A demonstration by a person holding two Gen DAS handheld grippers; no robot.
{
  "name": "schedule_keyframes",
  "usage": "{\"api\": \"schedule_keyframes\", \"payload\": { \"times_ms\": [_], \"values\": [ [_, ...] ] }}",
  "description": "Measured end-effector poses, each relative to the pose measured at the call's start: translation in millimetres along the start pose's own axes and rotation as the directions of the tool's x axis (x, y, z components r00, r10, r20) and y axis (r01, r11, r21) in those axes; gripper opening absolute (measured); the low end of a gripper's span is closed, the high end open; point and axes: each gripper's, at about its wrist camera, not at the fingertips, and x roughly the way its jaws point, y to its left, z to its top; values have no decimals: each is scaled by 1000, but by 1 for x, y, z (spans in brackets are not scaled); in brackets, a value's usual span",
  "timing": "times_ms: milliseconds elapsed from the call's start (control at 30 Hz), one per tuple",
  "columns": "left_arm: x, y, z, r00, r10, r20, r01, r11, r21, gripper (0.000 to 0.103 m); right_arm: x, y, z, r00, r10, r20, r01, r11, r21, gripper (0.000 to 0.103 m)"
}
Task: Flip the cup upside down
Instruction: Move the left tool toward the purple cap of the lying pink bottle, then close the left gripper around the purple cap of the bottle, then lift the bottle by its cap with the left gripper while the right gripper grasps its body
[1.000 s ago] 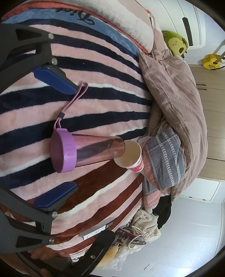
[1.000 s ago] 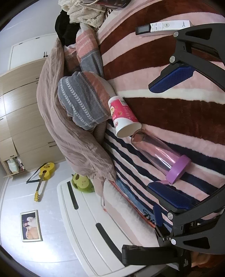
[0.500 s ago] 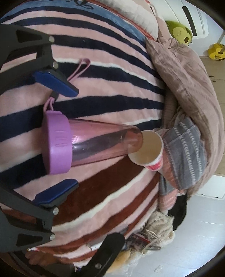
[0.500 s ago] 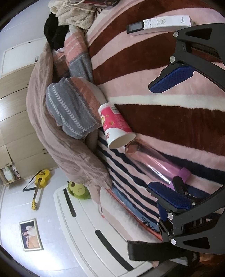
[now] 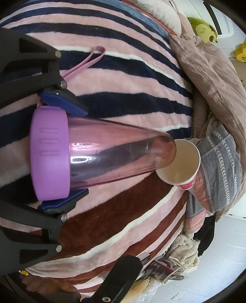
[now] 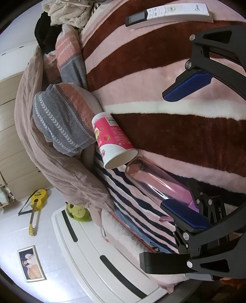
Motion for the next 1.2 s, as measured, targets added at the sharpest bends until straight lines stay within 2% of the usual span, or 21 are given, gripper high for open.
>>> {"api": "schedule_keyframes", "payload": {
  "times_ms": [533,767,1033,1200],
  "values": [
    [-27,25,-35,1000,-16,-25,15,999,-36,74,16,35,-9,993,78,-87,-78,997,11,103],
    [-45,38,-61,999,-41,-20,40,998,-49,74,16,52,-19,980,131,-148,-121,990,73,103],
    [-72,57,-96,996,-85,1,85,993,-84,74,18,78,-28,949,245,-200,-213,962,168,103],
    [-78,66,-109,993,-120,17,121,987,-109,73,33,92,-37,915,311,-257,-248,936,249,103]
  ]
}}
